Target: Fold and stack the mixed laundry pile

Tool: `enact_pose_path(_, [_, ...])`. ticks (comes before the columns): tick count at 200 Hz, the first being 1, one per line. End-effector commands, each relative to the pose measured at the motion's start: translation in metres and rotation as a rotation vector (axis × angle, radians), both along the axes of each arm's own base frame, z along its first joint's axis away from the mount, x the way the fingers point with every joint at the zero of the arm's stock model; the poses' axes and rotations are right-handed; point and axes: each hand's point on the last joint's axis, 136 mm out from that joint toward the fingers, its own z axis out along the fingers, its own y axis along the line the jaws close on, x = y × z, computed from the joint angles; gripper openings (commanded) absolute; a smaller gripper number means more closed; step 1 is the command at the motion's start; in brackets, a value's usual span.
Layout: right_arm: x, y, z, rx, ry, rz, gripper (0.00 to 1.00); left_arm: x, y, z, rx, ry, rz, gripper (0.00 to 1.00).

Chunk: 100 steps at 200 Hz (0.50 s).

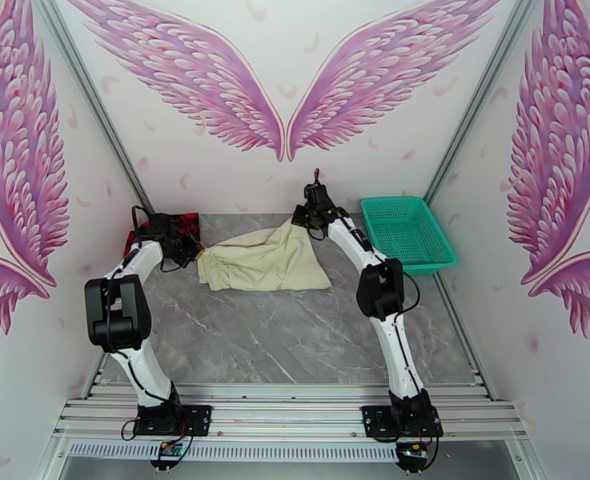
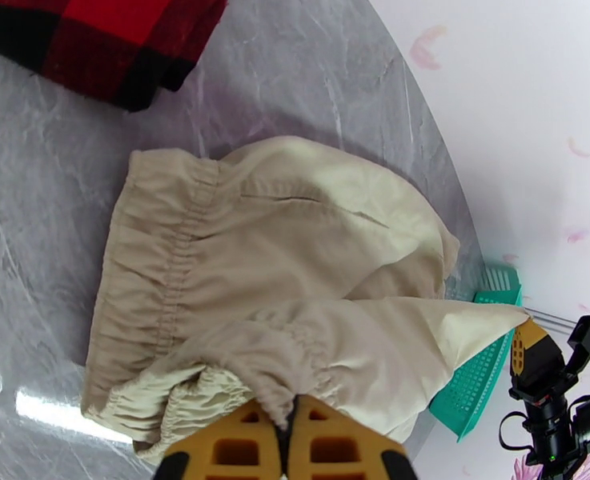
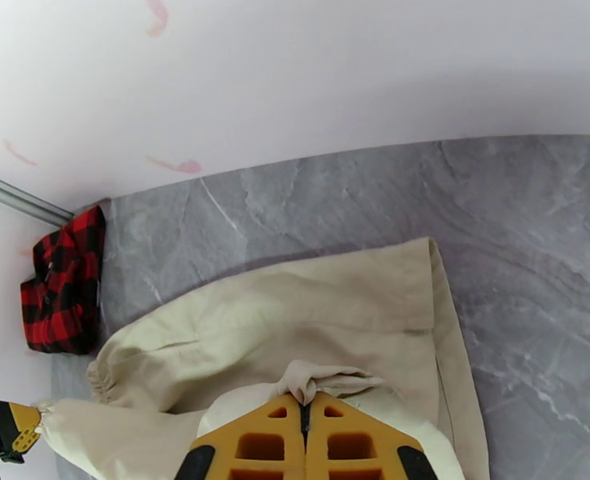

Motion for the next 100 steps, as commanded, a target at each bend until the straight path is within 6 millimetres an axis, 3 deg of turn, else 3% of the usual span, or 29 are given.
enact_pose_path(1, [0.026, -0.001, 0.031, 0.143, -0.110, -0.009, 0.00, 0.025, 0.009, 0.011, -0.029, -0.051, 0.045, 0.04])
enact_pose_path(16, [0.036, -0.001, 0.024, 0.187, -0.121, -0.025, 0.00, 0.038, 0.014, 0.006, -0.054, -0.055, 0.079, 0.12])
enact_pose_path(52, [0.065, -0.006, -0.012, 0.327, -0.093, -0.094, 0.40, 0.073, 0.027, -0.004, -0.130, -0.133, 0.174, 0.41])
enact_pose_path(69, [0.075, -0.010, -0.023, 0.388, -0.072, -0.116, 0.56, 0.085, 0.032, 0.010, -0.163, -0.241, 0.229, 0.53])
enact_pose_path(83, [0.077, -0.014, -0.025, 0.395, -0.055, -0.120, 0.60, 0.090, 0.037, 0.022, -0.174, -0.295, 0.257, 0.60])
enact_pose_path(100, [0.070, -0.016, -0.017, 0.347, -0.051, -0.092, 0.61, 0.090, 0.038, 0.040, -0.155, -0.340, 0.244, 0.61])
